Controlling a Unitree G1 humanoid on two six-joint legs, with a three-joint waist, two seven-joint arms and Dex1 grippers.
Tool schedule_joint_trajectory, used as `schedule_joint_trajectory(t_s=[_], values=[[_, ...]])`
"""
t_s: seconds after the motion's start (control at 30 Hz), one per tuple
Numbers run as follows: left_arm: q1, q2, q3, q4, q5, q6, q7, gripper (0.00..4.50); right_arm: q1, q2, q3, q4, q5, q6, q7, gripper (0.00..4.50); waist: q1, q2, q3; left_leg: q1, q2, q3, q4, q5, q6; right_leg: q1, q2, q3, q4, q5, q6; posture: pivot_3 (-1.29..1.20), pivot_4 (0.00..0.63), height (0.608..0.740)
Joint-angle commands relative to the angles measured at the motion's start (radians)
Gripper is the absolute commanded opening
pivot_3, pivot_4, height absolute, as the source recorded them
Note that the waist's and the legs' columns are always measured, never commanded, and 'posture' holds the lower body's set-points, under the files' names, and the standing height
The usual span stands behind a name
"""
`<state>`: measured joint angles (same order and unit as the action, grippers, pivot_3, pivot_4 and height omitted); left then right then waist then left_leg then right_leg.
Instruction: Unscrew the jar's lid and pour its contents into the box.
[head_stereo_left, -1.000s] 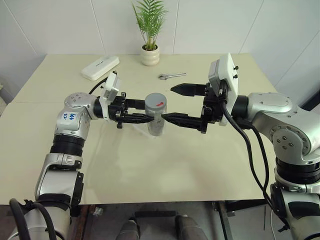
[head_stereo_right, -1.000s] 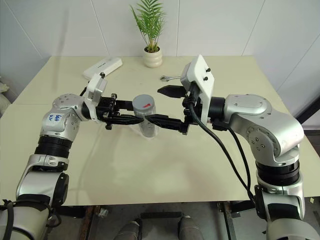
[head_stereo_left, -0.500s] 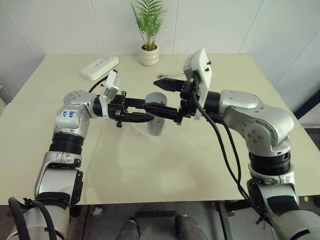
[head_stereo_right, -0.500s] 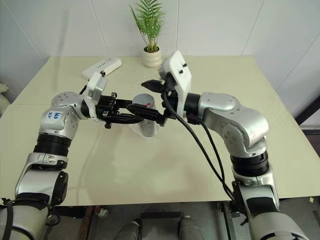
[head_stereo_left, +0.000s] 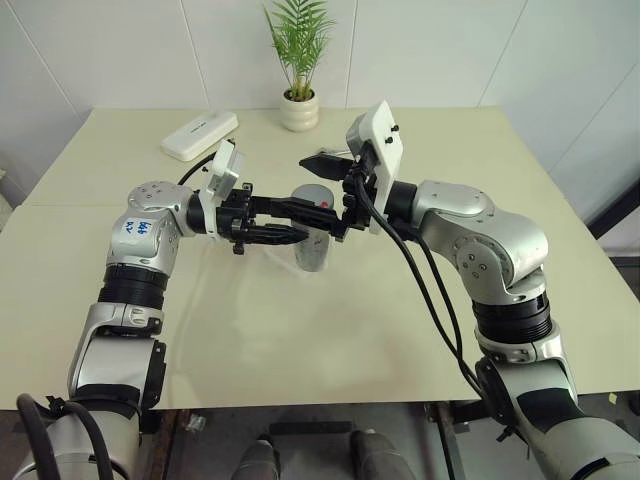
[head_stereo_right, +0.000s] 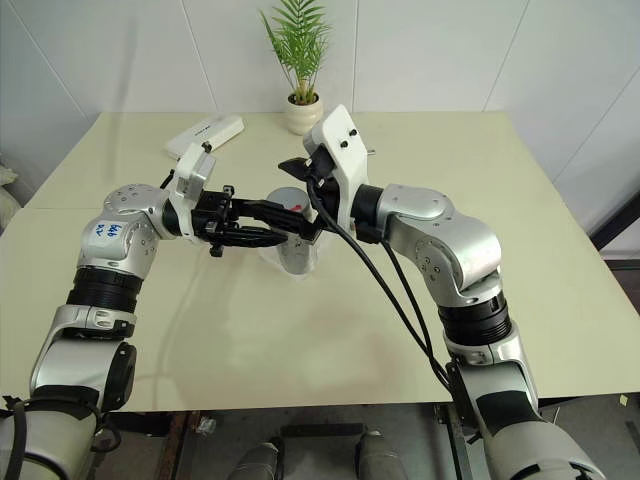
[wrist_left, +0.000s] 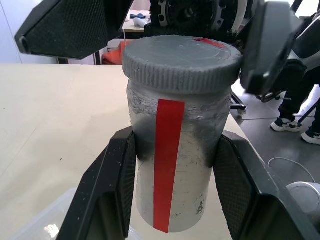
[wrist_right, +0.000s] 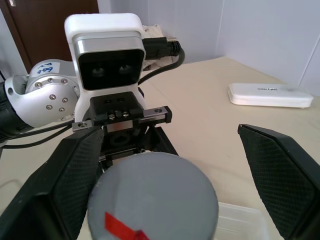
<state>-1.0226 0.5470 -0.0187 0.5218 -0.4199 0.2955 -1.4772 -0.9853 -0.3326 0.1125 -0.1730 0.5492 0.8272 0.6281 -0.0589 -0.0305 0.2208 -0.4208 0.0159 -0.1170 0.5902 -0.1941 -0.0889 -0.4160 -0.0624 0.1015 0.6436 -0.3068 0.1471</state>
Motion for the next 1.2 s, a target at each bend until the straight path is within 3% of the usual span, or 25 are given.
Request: schedule_joint_trajectory(t_s=[0.03,0.6,1.2], values=[[-0.015,0.010,0.013,-0.042,-0.004,-0.003,-0.004,1.90,-0.010,-0.017,-0.016,-0.022,-0.013,-0.013,0.002,4.50,0.000,0.000,0.000,0.000,0.000,0.000,0.000,0.000,0.000,0.000,0.000,0.000,0.000,0.000,0.000,0.00,0.150,0.740],[-0.015,0.001,0.010,-0.038,-0.002,-0.011,0.004,1.90,0.061,-0.196,-0.119,-0.173,0.056,0.105,-0.018,4.50,0.002,0.000,0.000,0.000,0.000,0.000,0.000,0.000,0.000,0.000,0.000,0.000,-0.001,0.000,0.000,0.00,0.150,0.740],[-0.016,-0.003,0.008,-0.014,0.011,-0.026,0.004,1.90,0.095,-0.275,-0.200,-0.313,0.214,0.203,0.004,4.50,0.002,0.000,0.000,0.000,0.000,0.000,0.000,0.000,0.000,0.000,0.000,0.000,-0.001,0.000,0.000,0.00,0.150,0.740]])
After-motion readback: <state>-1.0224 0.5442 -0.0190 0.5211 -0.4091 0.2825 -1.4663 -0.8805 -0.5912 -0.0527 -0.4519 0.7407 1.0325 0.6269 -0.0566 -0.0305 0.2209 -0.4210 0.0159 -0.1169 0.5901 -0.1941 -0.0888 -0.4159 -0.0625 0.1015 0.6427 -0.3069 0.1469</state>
